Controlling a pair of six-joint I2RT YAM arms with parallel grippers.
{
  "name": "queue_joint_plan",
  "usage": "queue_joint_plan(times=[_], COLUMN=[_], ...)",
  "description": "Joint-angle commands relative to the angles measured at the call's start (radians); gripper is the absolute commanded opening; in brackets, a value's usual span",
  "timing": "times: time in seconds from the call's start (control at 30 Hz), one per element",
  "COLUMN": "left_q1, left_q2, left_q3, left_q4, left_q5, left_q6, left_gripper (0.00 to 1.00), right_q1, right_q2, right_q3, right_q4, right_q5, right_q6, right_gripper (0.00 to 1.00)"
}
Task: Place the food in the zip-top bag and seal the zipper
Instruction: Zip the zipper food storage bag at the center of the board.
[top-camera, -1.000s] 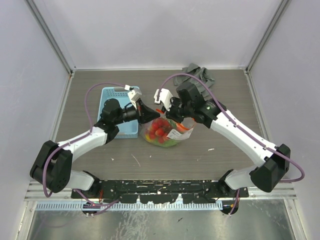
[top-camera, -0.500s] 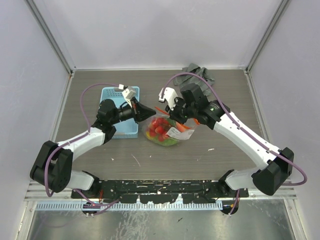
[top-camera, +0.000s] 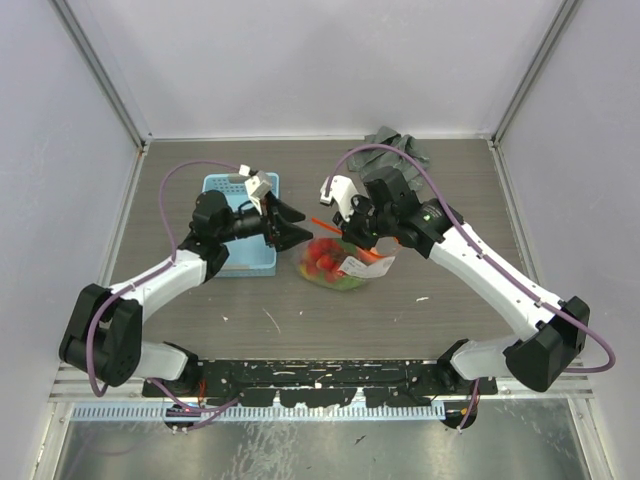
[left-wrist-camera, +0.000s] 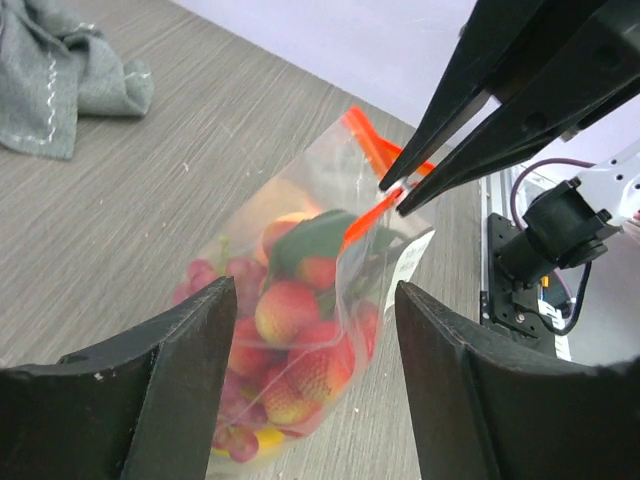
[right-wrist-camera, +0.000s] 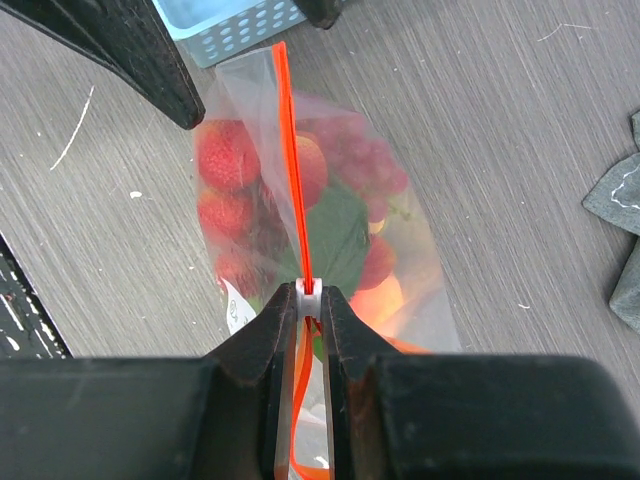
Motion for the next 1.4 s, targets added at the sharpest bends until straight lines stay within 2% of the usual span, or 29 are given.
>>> queue_joint_plan(times=[0.0,0.2,0.43,0.5,0.67,0.73,0.87,1.17,1.37], left_q1=[0.000,-0.049,-0.076,-0.077,-0.078,-0.077,-0.073,-0.047,-0.033], left_q2=[0.031,0.111,0.169,0.177,0.170,0.161,0.127,0.061,0.052], left_q3=[0.111,0.171,0.199,0.206,0.206,0.201,0.186,0.126,0.107], left_q4=[-0.004,0.003,0.003,0.014,0.024,0.014,-0.056,-0.085,-0.103], left_q5=[0.101,0.151,0.195,0.214,0.215,0.201,0.096,-0.129,-0.211], left_q6=[0.058,0.049,0.040,0.027,0.012,0.017,0.049,0.038,0.020], left_gripper=[0.67,0.69,0.64,0.52,0.11,0.00,0.00,0.00,0.00], right_q1=[-0.004,-0.005,-0.004,-0.004,-0.004,-0.004,-0.004,-0.004,-0.005], right_q2=[-0.016,-0.002,0.005,0.005,0.004,-0.002,-0.022,-0.058,-0.071], right_q3=[0.062,0.072,0.076,0.074,0.069,0.067,0.054,0.023,0.001], right_q4=[0.031,0.031,0.033,0.033,0.023,0.017,0.002,-0.041,-0.062], right_q5=[-0.042,-0.052,-0.059,-0.061,-0.048,-0.036,-0.003,0.072,0.121], right_q6=[-0.010,-0.017,-0.021,-0.021,-0.019,-0.018,-0.021,0.000,0.020], right_gripper=[0.01,0.01,0.01,0.01,0.01,0.01,0.01,0.01,0.00])
